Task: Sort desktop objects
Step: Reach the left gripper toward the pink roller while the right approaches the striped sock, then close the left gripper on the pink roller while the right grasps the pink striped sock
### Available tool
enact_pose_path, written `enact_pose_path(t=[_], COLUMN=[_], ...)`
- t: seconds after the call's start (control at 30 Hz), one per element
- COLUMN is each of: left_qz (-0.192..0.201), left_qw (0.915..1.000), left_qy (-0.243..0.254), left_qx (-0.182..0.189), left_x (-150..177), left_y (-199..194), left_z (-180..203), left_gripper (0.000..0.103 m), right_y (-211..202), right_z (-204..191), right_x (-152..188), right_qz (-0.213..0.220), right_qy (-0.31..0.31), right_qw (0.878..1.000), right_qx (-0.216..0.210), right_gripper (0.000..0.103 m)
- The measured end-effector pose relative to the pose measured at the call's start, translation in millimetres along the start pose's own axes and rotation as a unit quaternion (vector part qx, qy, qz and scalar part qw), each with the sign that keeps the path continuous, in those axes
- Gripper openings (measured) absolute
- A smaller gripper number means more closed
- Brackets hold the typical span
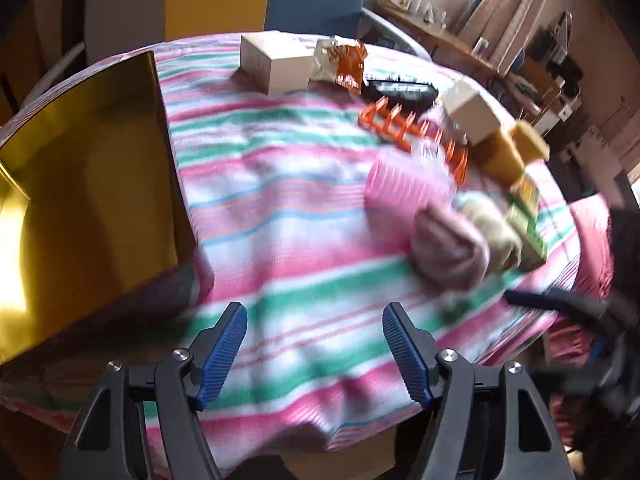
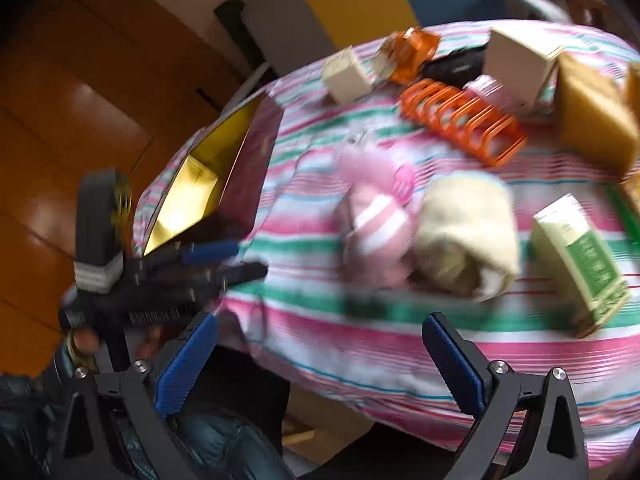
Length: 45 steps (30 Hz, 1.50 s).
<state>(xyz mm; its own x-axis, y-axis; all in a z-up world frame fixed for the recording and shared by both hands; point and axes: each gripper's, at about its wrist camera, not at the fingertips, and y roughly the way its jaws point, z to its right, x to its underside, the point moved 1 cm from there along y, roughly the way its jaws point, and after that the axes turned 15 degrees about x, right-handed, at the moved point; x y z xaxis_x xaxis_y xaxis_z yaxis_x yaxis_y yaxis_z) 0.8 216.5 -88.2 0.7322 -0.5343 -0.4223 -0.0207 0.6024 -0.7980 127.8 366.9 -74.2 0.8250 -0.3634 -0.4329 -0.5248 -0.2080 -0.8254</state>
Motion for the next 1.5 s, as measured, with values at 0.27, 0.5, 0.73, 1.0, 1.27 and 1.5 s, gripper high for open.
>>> enact_pose_path(t=[0.27,0.5,0.73,1.0,1.27,1.5], left_qz=[0.007,-0.010,-0.065,-0.097,-0.143,-0.125], left_qw=[0.9991,0.9935,0.9676,0.9474,0.9528,0.9658], left_qy=[0.016,0.101,0.238,0.295,0.241,0.123], left_qx=[0.040,0.052,0.054,0.076,0.116,0.191], left_x=[-75.9,-105.3,-101.1,-99.0,-96.1,-76.4], left_y=[18.8,34.5,54.4,64.4,92.8,75.6], left_z=[8.9,32.2,58.2,66.5,47.9,17.7], left_gripper=[0.071,0.072,0.072,0.072,0.071,0.071], right_y=[21.2,4.4,6.5,24.2,24.8,23.0], right_z=[-3.8,53.7,64.5,52.5,56.6,59.6], right_x=[-19.7,-42.6,-39.9,-33.3,-33.8,-32.3], right_qz=[0.008,0.055,0.041,0.010,0.018,0.041], right_qy=[-0.014,0.061,0.049,0.013,0.030,0.045], right_qw=[1.000,0.996,0.997,0.999,0.999,0.998], right_qx=[-0.010,0.029,0.031,0.034,0.024,0.013], right_gripper=[0.103,0.103,0.103,0.103,0.103,0.103])
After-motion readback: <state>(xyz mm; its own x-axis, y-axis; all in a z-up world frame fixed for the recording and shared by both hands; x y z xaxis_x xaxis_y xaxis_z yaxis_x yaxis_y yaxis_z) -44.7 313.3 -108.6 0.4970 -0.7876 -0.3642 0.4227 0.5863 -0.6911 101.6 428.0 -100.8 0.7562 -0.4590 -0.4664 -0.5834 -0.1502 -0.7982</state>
